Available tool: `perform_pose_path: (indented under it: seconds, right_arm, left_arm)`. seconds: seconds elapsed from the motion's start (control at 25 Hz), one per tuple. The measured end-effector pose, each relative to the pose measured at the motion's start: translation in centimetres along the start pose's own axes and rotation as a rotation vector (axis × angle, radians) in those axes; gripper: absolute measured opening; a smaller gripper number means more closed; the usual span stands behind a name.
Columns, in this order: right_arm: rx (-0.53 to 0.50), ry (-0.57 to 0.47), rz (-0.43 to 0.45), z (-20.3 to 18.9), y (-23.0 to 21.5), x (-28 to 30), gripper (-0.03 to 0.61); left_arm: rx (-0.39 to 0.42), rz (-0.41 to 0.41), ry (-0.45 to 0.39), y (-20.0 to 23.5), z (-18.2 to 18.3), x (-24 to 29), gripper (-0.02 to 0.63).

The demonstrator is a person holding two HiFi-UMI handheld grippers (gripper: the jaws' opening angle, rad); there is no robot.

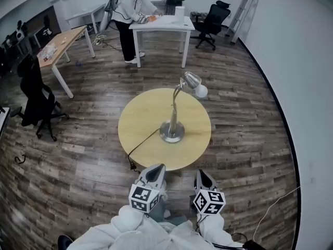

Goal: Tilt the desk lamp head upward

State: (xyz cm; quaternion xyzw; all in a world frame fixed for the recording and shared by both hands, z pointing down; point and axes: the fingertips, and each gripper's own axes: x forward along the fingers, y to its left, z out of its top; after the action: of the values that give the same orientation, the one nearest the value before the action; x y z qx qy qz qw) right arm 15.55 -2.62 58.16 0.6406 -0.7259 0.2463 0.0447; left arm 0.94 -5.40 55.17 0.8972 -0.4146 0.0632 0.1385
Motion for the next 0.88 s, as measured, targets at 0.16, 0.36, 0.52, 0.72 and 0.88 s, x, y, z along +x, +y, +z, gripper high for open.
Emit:
perform_pose_path:
  seconds: [0.16,0.36,0.52,0.72,0.88]
  right_arm:
    - [-0.018,-0.044,0.004,0.9,1.0,-2.3,0.014]
    - [-0.028,-0.083,0.032,1.3,3.6,-4.7,0.014]
    - [-0.008,-0.087,0.012,0.1,4.8,-6.4,0.014]
    - [-0.027,-0.1,0.008,-1.0,7.0,-7.6,0.014]
    - [-0.103,-0.096,0.0,-1.4,8.4,-7.9,0.012]
  left_arm:
    - [0.01,-0.011,-0.021,-2.2,0.6,-2.2,0.002]
    - [0.009,-0.036,-0.037,-4.6,1.3,-4.5,0.002]
    - [0.013,-0.048,-0.019,-5.2,0.8,-6.4,0.002]
    - [0.01,-0.051,0.008,-4.6,0.1,-7.9,0.002]
    - [0.014,-0.062,0.029,-4.6,-0.4,-8.4,0.002]
